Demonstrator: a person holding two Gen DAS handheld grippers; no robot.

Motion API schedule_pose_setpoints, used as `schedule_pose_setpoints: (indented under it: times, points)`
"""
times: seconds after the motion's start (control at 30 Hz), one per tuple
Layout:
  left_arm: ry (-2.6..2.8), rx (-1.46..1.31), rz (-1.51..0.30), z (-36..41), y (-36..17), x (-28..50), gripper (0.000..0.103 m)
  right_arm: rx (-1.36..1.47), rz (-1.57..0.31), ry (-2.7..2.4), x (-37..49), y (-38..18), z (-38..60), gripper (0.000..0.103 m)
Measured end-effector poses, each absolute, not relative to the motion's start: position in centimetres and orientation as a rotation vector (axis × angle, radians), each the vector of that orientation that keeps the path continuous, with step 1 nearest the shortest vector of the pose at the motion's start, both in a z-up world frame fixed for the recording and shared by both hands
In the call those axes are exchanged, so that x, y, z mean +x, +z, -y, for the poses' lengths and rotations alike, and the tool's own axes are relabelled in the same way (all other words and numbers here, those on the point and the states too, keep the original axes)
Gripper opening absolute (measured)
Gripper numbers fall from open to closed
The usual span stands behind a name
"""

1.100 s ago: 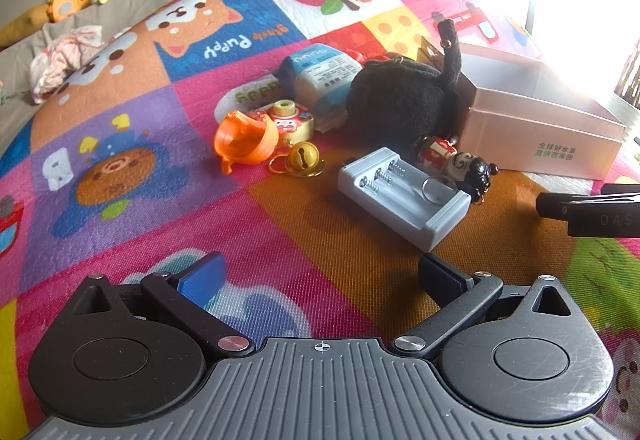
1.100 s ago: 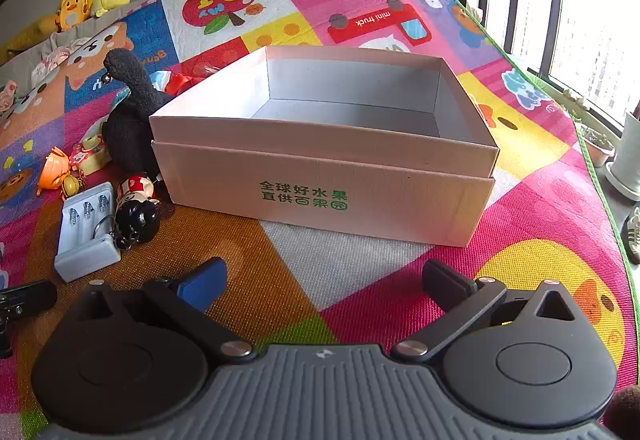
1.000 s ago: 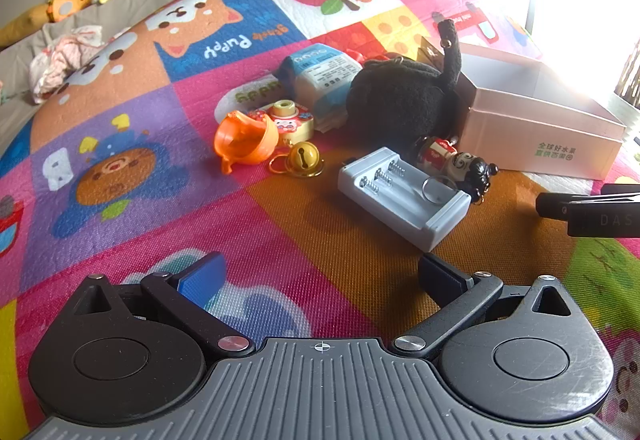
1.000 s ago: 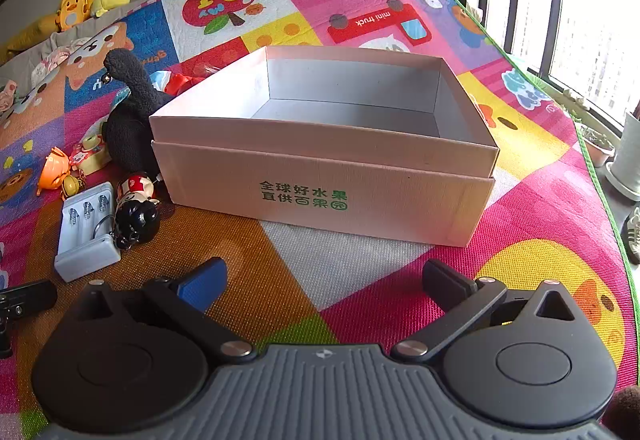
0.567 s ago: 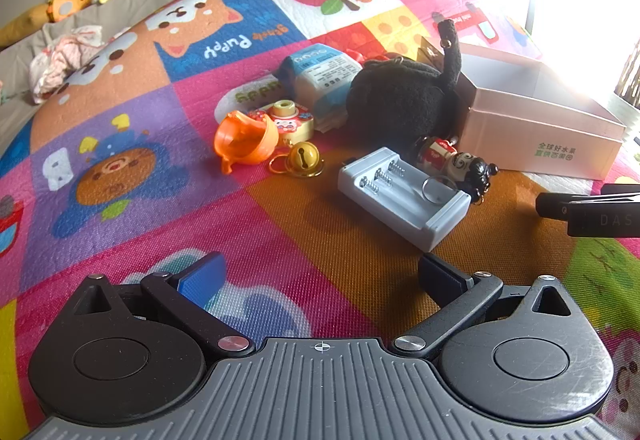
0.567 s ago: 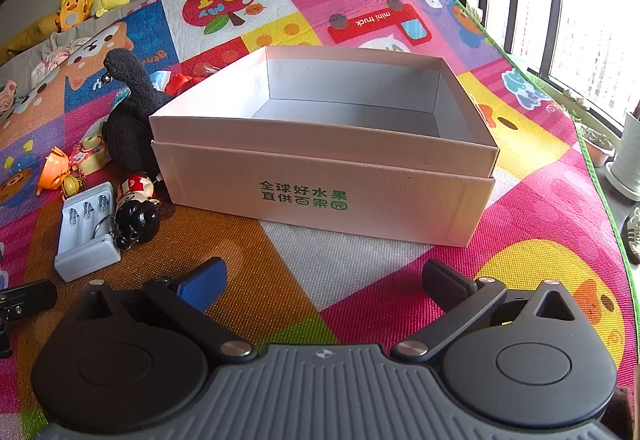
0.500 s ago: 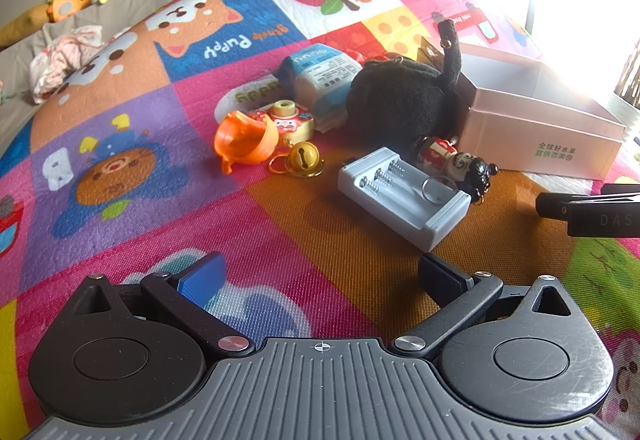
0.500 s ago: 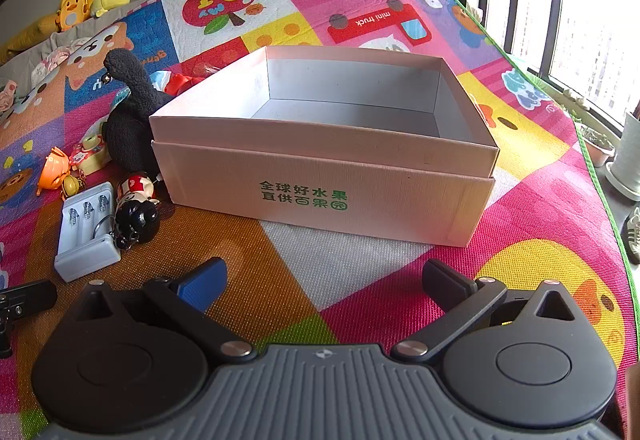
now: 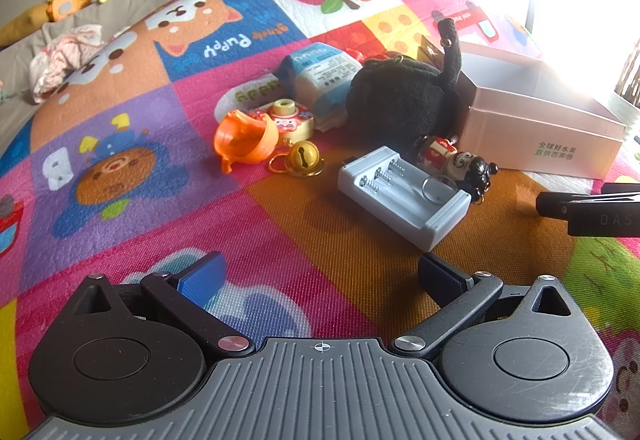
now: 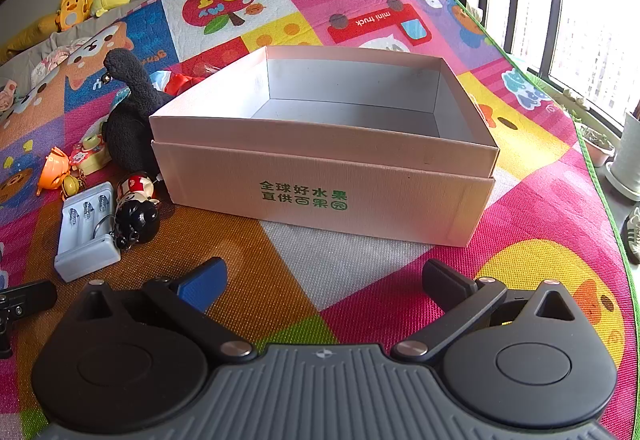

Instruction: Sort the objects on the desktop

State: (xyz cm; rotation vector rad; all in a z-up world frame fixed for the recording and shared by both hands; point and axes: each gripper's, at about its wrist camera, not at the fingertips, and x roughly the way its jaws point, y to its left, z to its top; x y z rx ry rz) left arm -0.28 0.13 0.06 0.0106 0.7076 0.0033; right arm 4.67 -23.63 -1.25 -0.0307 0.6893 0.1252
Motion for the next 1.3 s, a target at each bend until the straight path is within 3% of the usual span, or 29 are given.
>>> schedule_pose_setpoints:
  times: [1.17,1.3]
  points:
    - [-0.017,0.018,-0.736,-0.3,0.2,0.2,0.103,-0.046,-0.774,0.182,3.7,-0.4,23.3,0.103]
    - [-0.026,0.026,-0.716,-1.0,0.9,-0.3,0.103,-0.026,-0.693,0.313,3.2,1.3,21.4,0.102]
